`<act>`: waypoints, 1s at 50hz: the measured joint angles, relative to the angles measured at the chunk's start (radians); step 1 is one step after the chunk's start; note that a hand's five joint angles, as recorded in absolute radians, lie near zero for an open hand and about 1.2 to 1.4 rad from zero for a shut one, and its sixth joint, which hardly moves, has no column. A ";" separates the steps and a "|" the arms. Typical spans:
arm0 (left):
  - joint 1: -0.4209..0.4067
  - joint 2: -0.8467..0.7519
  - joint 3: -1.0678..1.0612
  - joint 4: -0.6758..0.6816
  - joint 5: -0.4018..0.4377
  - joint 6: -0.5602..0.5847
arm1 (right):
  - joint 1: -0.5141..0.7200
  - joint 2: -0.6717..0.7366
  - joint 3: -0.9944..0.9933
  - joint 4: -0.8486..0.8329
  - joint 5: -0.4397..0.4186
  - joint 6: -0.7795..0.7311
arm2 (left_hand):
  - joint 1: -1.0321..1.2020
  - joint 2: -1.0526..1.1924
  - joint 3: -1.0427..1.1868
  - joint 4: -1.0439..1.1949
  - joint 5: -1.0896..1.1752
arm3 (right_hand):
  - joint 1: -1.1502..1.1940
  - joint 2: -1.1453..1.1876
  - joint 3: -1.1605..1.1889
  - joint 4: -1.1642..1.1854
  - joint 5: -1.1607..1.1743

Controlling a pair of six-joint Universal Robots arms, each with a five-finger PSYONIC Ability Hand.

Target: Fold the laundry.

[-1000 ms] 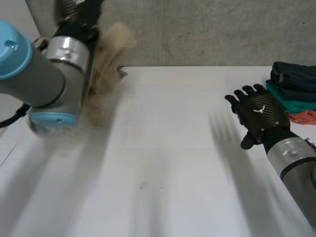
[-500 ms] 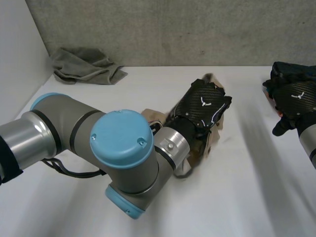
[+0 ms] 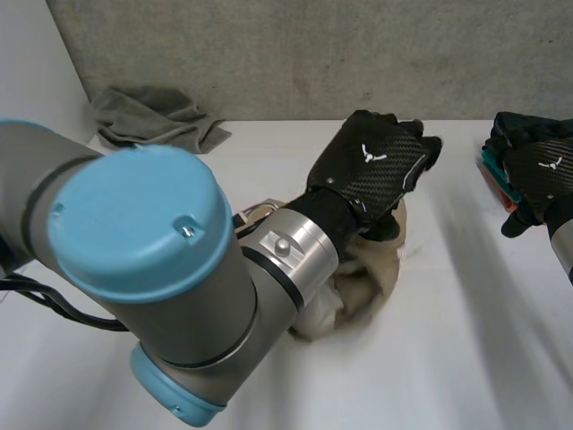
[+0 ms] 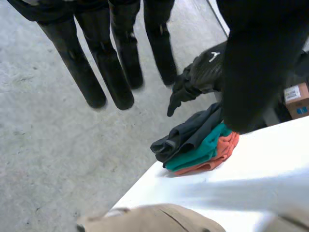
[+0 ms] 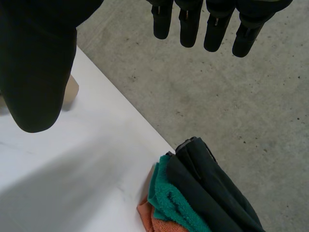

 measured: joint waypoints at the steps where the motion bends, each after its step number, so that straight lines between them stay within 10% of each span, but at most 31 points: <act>1: 0.003 0.005 0.004 -0.008 0.000 -0.008 | 0.000 0.000 -0.001 0.000 0.000 0.000 | 0.123 0.110 0.052 0.112 0.111 | 0.000 0.000 0.000 0.000 0.000; 4: 0.015 0.021 0.020 -0.033 0.000 -0.050 | 0.000 -0.001 -0.003 0.000 0.001 0.000 | 0.158 0.161 0.065 0.182 0.179 | 0.000 0.000 0.000 0.000 0.000; 8: 0.035 0.045 0.045 -0.053 -0.003 -0.127 | -0.001 -0.001 -0.007 0.001 0.002 0.000 | -0.414 -0.342 -0.443 -0.332 -0.331 | 0.000 0.000 0.000 0.000 0.000; 17: 0.080 0.104 0.047 -0.059 -0.009 -0.192 | 0.011 -0.013 -0.017 0.048 -0.002 -0.012 | -0.465 -0.423 -0.536 -0.412 -0.417 | 0.000 0.000 0.000 0.000 0.000; 31: 0.466 0.030 -0.094 -0.053 -0.079 0.014 | 0.292 -0.028 -0.111 0.418 -0.119 0.024 | -0.465 -0.423 -0.536 -0.412 -0.417 | 0.000 0.000 0.000 0.000 0.000; 50: 0.500 -0.292 -0.024 -0.047 0.234 0.194 | 0.495 0.048 -0.019 0.293 0.151 0.059 | -0.465 -0.436 -0.536 -0.419 -0.417 | 0.000 0.000 0.000 0.000 0.000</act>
